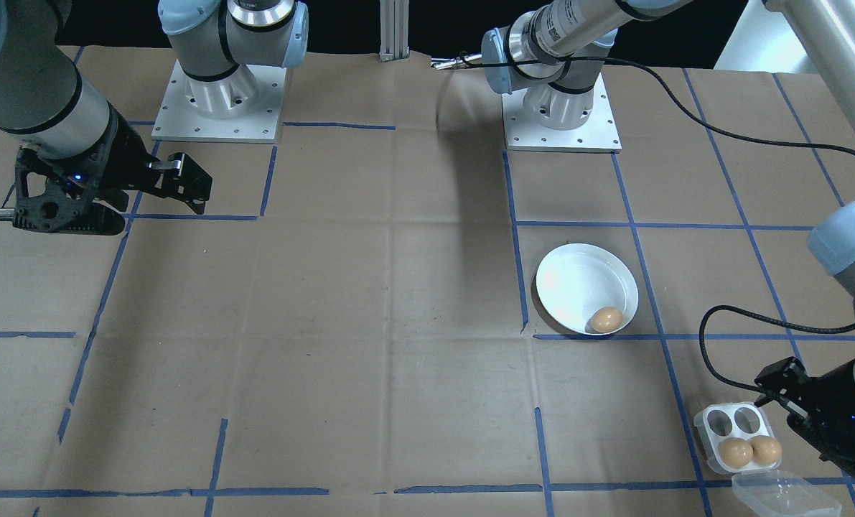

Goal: Place egg on plate

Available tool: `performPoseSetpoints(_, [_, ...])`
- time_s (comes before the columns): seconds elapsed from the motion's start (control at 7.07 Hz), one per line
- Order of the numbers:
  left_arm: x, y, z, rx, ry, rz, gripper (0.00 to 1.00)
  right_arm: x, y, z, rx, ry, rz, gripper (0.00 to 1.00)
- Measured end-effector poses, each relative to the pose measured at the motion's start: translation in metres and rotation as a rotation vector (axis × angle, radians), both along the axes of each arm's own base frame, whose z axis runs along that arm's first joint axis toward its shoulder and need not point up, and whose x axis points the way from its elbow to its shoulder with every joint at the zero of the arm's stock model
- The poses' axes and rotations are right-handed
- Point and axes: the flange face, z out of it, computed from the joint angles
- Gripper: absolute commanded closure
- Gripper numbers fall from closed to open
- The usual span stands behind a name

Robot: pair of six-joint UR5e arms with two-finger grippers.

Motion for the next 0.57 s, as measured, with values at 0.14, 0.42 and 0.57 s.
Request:
performPoseSetpoints(0.14, [0.005, -0.005, -0.014, 0.026, 0.006, -0.074, 0.0, 0.0, 0.0, 0.0, 0.0, 0.0, 0.0, 0.0])
performPoseSetpoints(0.42, [0.014, -0.01, -0.048, 0.074, 0.025, -0.158, 0.01, 0.0, 0.0, 0.0, 0.0, 0.0, 0.0, 0.0])
performPoseSetpoints(0.57, [0.016, -0.011, -0.064, 0.093, 0.034, -0.181, 0.01, 0.0, 0.0, 0.0, 0.0, 0.0, 0.0, 0.0])
